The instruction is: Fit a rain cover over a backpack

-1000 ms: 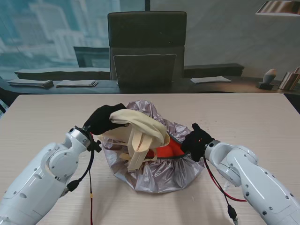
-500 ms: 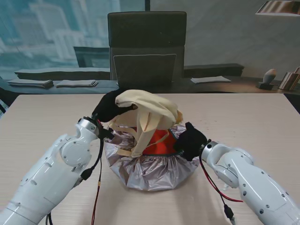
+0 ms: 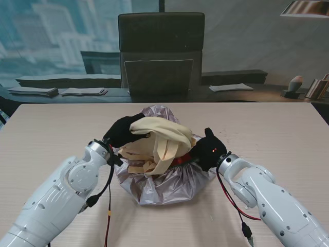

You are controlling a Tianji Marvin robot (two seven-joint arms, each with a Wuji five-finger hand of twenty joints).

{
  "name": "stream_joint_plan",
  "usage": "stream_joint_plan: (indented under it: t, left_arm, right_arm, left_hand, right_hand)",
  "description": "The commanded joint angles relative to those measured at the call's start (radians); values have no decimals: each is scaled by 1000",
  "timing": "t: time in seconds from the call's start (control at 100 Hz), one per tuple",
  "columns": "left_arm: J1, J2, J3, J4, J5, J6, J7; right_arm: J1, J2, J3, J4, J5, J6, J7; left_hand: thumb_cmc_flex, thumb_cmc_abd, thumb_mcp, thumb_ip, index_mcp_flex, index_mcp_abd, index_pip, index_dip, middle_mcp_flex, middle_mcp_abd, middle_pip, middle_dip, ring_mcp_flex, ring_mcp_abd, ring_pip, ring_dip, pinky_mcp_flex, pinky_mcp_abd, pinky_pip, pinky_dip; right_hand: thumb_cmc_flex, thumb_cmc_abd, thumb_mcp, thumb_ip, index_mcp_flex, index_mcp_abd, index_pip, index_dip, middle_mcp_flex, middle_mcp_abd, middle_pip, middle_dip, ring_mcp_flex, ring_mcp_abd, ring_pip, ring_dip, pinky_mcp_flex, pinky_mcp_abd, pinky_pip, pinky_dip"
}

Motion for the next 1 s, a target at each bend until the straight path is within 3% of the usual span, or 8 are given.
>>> stream_joint_plan:
  t: [0.0,0.29,0.31,0.4,0.54,0.72,0.86,0.99]
  left_arm:
    - [13,18,-4,-6,-1,-15,-19]
    - [22,61,-8,10,116,-67,-106]
    - [22,65,-8,10,126,-70,-116]
    - [24,83,-13,10,183,-78,-153]
    - [15,93,-1,18,250,-71,-156]
    - [-39,94,61,66,370,-24,-50]
    - [-90,94,115,102,407,20,-20]
    - [-125,94,154,128,428,91,-8]
  right_arm:
    - [-2,2,3,-8,-6,17,-4]
    - [18,14,-19,50,-88,64,-228]
    - [21,15,-22,57,-93,68,-247]
    - [38,17,-35,87,-99,85,-321]
    - [70,16,-55,130,-72,26,-415]
    - [58,0,-30,121,22,-162,-401]
    - [24,-7,-1,78,50,-221,-359]
    - [0,-9,19,49,57,-247,-342]
  left_hand:
    - [32,41,160,-11,44,-76,37,43,36,-98,10,34,-22,-52,2,1,-12,-47,-28,-15]
    - [-6,25,212,-29,64,-128,19,69,39,-99,-7,29,-26,-84,-14,-14,-8,-85,-42,-24]
    - [-7,24,214,-29,65,-131,18,71,44,-134,-7,27,-25,-87,-14,-15,-8,-88,-43,-25]
    - [-11,23,217,-31,68,-134,16,74,48,-144,-9,26,-25,-90,-14,-16,-6,-92,-45,-27]
    - [-20,25,218,-32,69,-133,5,72,50,-138,-13,26,-20,-91,-12,-16,-2,-94,-45,-27]
    - [-21,32,171,-12,83,-67,-18,8,71,-98,23,-12,36,-69,22,-12,39,-52,-7,-16]
    - [-18,33,166,-8,91,-43,-19,-9,80,-72,56,-20,67,-54,56,2,59,-28,21,-5]
    - [-8,35,152,-3,96,-15,-18,-23,84,-46,88,-34,91,-30,93,20,70,2,56,10]
  right_hand:
    - [7,-48,74,-39,62,25,55,-9,47,49,5,-19,55,4,11,0,11,36,30,-4]
    - [16,-120,132,-61,91,3,66,-29,77,22,-52,-32,82,-19,-36,-27,65,14,62,14]
    - [16,-126,137,-63,93,3,68,-32,82,22,-58,-34,85,-20,-39,-29,69,12,64,16]
    - [22,-143,145,-67,101,-12,70,-40,87,11,-73,-40,90,-26,-49,-35,81,10,70,20]
    - [33,-99,145,-53,88,-93,69,-1,51,-52,-104,-28,79,-63,-82,-66,84,-6,70,24]
    - [47,5,99,-15,68,-135,48,75,-4,-76,-127,-42,35,-73,-88,-77,82,-17,61,23]
    - [29,17,97,-16,72,-150,19,123,-144,-38,-119,-76,-57,-62,-87,-53,45,-18,42,14]
    - [16,20,93,-18,75,-159,1,142,-308,-51,-52,-152,-158,-70,-107,-39,-5,-23,32,5]
